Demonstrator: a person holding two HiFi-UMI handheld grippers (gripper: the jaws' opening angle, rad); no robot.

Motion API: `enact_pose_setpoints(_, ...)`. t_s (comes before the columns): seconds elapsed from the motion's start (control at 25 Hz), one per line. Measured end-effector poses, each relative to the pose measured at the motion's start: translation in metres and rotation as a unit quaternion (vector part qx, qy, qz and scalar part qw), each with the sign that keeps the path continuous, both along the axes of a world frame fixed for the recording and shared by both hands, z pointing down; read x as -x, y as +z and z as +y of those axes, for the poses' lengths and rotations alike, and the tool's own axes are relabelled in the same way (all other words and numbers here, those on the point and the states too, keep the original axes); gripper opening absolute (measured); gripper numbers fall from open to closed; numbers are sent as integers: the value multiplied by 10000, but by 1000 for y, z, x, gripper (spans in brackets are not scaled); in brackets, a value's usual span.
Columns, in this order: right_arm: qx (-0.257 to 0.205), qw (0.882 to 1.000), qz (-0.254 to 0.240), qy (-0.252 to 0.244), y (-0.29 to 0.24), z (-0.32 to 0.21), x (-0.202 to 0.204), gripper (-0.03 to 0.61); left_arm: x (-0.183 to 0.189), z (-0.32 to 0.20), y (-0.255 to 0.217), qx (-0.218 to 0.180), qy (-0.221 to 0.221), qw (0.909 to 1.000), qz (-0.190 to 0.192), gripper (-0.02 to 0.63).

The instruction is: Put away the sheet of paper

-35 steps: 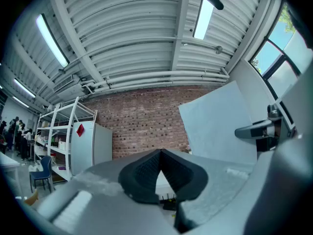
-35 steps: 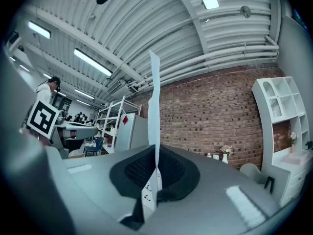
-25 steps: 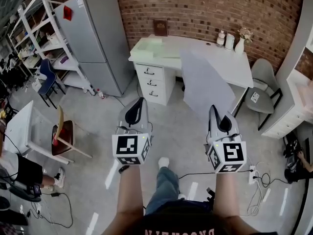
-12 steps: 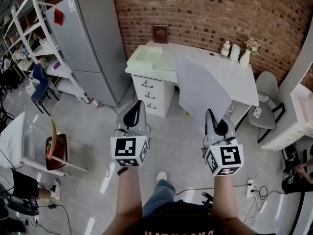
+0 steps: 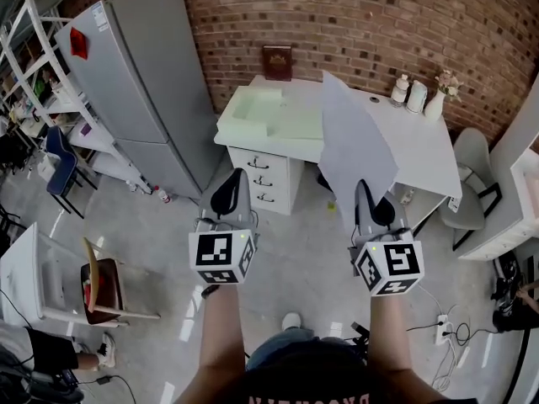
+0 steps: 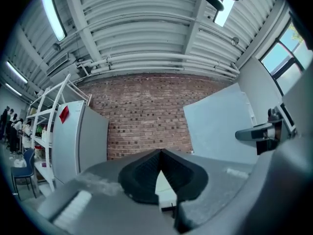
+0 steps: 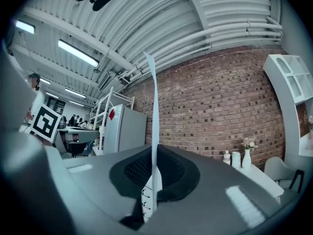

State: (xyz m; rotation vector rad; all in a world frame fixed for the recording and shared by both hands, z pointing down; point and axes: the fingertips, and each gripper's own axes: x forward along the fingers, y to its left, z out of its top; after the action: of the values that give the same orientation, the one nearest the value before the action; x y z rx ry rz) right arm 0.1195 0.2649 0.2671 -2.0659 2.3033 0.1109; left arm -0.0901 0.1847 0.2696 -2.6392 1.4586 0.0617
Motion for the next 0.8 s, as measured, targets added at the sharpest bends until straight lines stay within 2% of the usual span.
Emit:
enact_pose_setpoints(0.16, 44, 10000, 36, -22, 2, -35, 7, 0, 5, -36, 5, 76, 27, 10000, 19, 0)
enact_pose_setpoints(0.52, 71, 9998, 127, -96, 5, -86, 18, 0, 19, -80, 14, 130, -4, 9999, 72, 0)
enact_pose_setpoints(0.8, 114, 9998, 127, -130, 12, -134, 3, 0, 27, -122, 19, 91, -212, 9996, 137, 0)
